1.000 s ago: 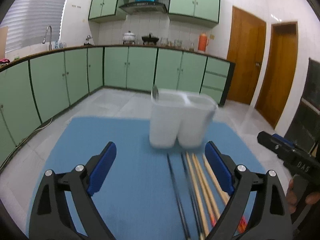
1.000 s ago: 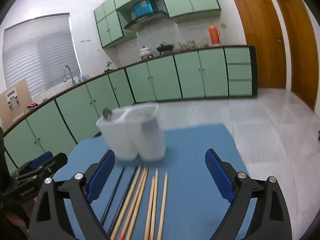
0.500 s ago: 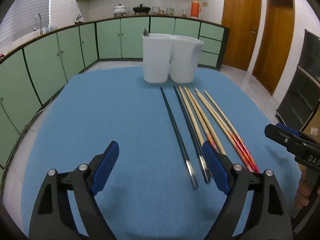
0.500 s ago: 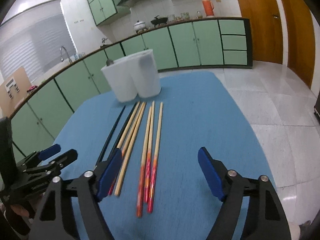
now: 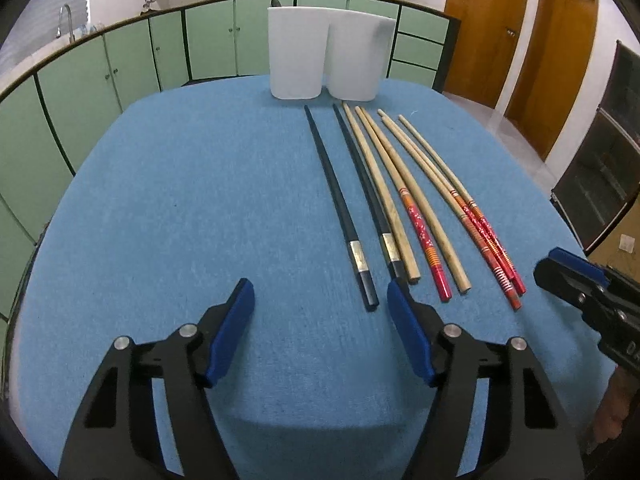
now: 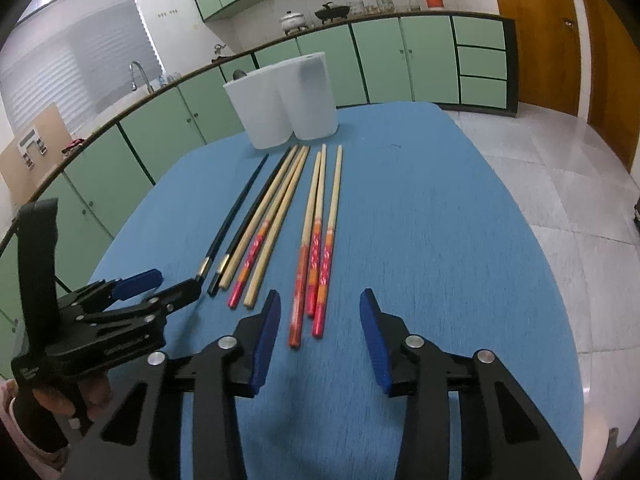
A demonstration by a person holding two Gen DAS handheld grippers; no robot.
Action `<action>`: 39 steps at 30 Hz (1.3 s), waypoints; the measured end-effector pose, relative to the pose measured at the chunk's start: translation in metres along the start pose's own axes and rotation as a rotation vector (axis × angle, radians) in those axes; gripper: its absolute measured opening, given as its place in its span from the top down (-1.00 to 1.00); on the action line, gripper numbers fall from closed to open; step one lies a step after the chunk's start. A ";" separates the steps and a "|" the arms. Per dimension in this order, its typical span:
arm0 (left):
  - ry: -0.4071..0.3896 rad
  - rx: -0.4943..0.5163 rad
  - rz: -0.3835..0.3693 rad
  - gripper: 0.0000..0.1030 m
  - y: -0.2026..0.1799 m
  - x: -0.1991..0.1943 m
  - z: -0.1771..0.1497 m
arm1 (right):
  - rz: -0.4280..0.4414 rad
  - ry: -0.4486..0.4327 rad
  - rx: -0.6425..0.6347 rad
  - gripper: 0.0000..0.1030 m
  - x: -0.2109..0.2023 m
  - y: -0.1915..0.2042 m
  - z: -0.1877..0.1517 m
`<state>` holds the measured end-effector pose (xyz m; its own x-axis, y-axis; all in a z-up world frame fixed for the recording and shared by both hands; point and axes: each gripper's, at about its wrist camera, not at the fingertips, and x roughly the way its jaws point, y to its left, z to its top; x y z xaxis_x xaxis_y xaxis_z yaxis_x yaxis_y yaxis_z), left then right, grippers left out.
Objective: Organize utensils
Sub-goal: 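Grasp a black chopstick with the left tool while the right tool grasps a red-patterned chopstick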
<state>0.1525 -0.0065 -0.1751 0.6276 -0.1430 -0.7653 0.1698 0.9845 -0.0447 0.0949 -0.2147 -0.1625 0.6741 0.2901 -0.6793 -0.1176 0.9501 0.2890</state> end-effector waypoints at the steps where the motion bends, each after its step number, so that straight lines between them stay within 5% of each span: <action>1: 0.000 0.001 0.003 -0.29 -0.001 0.001 0.001 | 0.000 0.002 0.001 0.24 0.001 0.000 0.000; 7: 0.005 0.009 0.064 -0.17 -0.007 0.001 0.002 | 0.011 0.032 -0.010 0.37 0.005 0.004 -0.004; 15: 0.006 -0.017 0.090 0.47 0.003 -0.001 0.007 | -0.032 0.080 -0.035 0.57 0.015 0.004 -0.009; 33: 0.005 -0.024 0.072 0.41 0.007 0.001 0.010 | -0.123 0.058 -0.082 0.89 0.019 0.002 -0.007; 39: 0.000 -0.026 0.072 0.09 0.010 -0.001 0.009 | -0.057 0.056 -0.069 0.83 0.015 0.000 -0.010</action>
<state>0.1601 0.0028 -0.1690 0.6374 -0.0721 -0.7671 0.1046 0.9945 -0.0066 0.0976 -0.2093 -0.1791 0.6396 0.2393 -0.7305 -0.1312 0.9704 0.2030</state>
